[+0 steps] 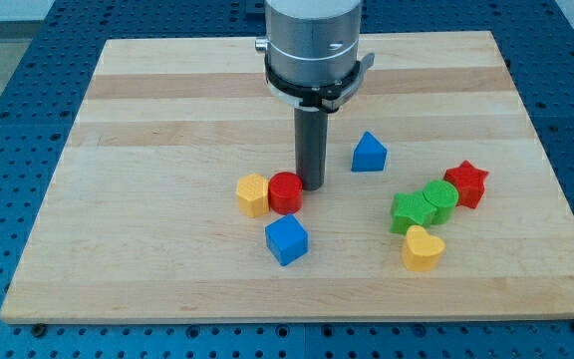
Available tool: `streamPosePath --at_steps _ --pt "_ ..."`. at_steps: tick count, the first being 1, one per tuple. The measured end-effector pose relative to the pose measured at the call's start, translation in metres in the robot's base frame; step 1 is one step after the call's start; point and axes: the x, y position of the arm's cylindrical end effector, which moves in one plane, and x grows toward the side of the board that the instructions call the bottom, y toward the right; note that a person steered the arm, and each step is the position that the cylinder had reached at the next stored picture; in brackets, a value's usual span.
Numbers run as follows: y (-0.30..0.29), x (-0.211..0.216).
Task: Push the blue cube into the red circle
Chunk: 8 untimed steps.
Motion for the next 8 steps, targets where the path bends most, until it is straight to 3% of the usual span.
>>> streamPosePath --at_steps 3,5,6,7,8 --pt "0.005 0.012" --pt "0.036 0.091" --pt "0.036 0.091" --pt "0.007 0.131" --pt "0.001 0.140"
